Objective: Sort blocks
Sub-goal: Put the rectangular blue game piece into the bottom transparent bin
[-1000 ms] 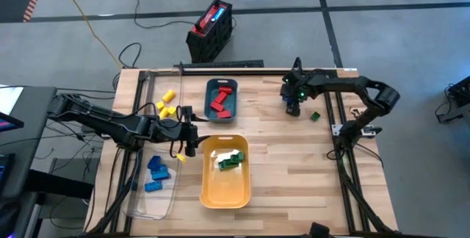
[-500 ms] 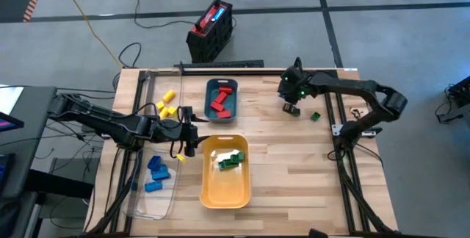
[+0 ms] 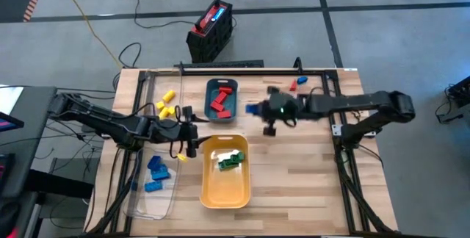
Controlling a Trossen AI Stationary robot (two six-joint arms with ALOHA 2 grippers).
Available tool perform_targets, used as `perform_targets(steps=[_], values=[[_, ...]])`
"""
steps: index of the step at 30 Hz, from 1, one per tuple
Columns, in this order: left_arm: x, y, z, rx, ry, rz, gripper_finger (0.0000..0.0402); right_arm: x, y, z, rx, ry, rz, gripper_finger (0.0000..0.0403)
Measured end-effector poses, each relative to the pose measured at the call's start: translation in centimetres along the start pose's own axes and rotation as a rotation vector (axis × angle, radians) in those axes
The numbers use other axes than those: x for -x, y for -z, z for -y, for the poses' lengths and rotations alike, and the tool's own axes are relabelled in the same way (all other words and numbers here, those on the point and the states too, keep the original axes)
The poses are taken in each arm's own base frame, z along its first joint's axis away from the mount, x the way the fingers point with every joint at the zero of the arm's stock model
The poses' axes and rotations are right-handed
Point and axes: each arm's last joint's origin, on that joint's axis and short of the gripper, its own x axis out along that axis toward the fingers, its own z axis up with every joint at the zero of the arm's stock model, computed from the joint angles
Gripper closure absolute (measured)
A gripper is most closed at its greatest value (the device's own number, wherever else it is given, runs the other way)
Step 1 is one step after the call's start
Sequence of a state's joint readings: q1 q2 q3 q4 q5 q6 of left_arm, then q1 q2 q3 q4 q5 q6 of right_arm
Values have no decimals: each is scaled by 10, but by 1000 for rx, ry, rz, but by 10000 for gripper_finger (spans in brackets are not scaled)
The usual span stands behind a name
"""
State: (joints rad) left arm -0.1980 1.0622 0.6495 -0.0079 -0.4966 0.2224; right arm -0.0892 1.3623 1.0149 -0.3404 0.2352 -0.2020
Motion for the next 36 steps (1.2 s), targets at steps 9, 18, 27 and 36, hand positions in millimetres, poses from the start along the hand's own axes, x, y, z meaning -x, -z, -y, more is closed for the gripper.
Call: perform_targets(steps=[9,18,27,36], values=[[7,-18,6,28,9,168,141,5,-34,-63,85,-115,315,309],[14,-38,6,43,22,371,141,-14,-50,-82,136,-128,361,309],[4,-36,15,19,69,375,141,-32,-67,-90,178,-122,363,309],[0,-34,15,-5,10,340,141,-31,-78,-92,190,-121,381,309]])
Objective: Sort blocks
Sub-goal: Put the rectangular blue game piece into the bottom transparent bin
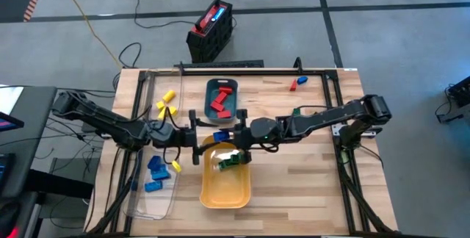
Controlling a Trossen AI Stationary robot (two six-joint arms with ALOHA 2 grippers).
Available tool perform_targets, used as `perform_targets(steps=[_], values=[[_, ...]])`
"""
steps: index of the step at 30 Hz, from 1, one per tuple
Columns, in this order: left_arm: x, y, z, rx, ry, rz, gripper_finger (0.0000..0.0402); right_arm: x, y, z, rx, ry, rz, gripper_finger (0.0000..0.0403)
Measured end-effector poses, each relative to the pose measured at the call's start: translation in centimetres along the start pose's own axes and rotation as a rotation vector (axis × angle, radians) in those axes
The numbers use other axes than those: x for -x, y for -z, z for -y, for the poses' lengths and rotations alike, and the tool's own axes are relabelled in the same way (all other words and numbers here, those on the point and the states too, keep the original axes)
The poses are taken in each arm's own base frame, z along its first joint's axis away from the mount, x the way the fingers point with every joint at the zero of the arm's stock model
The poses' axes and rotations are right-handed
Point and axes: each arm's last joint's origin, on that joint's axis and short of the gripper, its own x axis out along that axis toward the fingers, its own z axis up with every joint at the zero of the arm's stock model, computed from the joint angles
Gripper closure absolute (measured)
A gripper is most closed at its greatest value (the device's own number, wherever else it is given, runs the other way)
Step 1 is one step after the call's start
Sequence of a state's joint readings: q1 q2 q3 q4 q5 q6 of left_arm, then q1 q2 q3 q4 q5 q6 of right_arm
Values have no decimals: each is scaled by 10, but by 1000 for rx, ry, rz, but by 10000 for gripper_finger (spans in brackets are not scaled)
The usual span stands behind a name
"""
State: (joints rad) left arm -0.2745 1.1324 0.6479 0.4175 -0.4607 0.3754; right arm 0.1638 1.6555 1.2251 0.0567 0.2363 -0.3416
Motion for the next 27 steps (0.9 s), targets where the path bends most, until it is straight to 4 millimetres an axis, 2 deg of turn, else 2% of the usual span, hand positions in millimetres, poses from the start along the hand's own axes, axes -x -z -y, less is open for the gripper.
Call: perform_targets(steps=[10,15,19,27], values=[[0,-4,-1,-8,15,44,146,0,-2,-1,-24,2,19,300],[0,-6,-2,0,-3,65,203,0,-4,0,-35,11,37,258],[-1,-5,-4,9,-13,56,265,0,-4,0,-35,21,41,251],[0,-4,-4,23,-10,38,266,0,-4,0,-31,18,40,246]])
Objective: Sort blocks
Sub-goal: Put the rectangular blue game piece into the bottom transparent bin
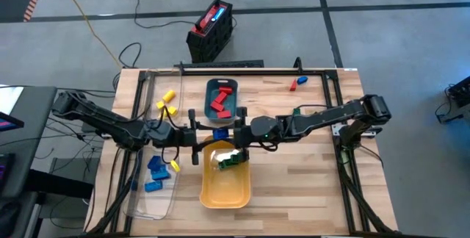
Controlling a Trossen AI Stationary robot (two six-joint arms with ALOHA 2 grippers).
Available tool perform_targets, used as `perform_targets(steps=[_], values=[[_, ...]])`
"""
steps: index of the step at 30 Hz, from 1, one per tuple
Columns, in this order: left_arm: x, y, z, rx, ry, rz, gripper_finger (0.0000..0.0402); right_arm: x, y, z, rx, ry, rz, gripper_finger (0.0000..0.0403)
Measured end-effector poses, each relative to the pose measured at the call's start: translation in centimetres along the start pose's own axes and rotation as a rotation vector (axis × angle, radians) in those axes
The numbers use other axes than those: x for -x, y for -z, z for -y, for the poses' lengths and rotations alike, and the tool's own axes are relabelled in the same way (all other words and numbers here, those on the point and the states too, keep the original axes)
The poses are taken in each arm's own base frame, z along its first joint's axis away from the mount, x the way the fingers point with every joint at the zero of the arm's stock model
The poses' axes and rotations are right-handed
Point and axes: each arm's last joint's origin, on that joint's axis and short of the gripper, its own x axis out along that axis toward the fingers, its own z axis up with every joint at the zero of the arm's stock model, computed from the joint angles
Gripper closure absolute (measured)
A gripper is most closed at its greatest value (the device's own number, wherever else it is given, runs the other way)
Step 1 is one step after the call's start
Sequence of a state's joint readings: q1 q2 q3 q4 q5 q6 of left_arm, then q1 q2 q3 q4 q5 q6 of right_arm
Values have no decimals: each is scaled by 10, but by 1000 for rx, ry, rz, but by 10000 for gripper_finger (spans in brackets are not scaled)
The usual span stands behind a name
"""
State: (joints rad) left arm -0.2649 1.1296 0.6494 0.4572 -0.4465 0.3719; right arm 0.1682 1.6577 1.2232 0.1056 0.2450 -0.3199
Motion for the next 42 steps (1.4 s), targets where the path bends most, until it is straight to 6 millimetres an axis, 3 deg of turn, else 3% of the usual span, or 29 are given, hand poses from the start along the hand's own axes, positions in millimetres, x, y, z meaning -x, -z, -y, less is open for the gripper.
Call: perform_targets(steps=[6,11,16,21,29,37,42], values=[[15,-13,-2,6,28,-118,266,2,4,2,5,-22,-49,193],[41,-28,-1,79,136,-297,266,4,14,2,-13,-43,-151,147],[78,-39,-4,274,353,-601,266,7,27,3,-14,-2,-293,139],[104,-40,4,482,503,-822,266,7,29,7,-21,14,-313,138],[120,10,32,553,348,-1162,266,10,31,13,11,109,-351,138],[123,49,49,556,208,-1325,265,41,4,28,-17,178,-242,138],[122,60,54,517,178,-1367,191,58,-10,33,-47,191,-170,138]])
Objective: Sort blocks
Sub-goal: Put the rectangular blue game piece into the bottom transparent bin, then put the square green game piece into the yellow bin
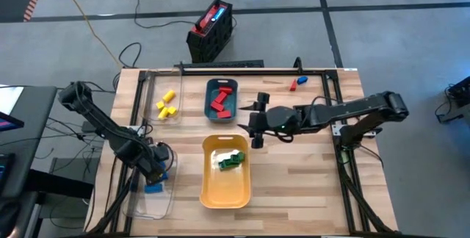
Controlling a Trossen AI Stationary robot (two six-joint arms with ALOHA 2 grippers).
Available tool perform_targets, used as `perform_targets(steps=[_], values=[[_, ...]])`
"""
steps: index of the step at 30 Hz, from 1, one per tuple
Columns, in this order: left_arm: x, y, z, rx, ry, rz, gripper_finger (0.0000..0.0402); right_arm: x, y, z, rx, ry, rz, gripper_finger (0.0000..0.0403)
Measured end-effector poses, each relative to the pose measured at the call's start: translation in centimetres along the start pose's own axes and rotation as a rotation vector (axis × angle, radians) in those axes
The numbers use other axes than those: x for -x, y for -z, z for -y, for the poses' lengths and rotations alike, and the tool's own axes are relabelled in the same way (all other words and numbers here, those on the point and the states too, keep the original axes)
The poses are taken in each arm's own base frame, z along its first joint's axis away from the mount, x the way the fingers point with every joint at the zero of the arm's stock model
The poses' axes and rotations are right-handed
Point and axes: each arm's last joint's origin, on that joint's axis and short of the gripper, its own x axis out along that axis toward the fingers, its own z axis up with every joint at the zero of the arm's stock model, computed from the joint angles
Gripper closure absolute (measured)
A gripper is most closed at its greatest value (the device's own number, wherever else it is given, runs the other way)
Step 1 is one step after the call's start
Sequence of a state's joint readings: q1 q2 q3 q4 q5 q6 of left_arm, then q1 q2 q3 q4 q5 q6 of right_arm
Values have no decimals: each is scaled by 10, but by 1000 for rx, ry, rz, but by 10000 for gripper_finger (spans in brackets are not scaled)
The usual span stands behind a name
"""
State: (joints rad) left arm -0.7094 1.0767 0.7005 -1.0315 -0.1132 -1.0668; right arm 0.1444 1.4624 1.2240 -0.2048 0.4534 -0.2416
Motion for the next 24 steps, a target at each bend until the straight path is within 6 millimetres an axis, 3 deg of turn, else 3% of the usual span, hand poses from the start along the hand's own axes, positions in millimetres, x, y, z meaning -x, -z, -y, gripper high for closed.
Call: perform_targets(steps=[5,12,16,24], values=[[0,0,1,-5,-2,-3,126,11,-4,3,-19,-4,22,138],[17,-8,8,-73,22,80,116,28,5,14,-17,59,-94,138],[31,-17,12,-147,-17,232,114,38,21,31,-36,118,-234,138],[39,-32,19,-409,-188,557,114,47,78,54,-151,218,-393,138]])
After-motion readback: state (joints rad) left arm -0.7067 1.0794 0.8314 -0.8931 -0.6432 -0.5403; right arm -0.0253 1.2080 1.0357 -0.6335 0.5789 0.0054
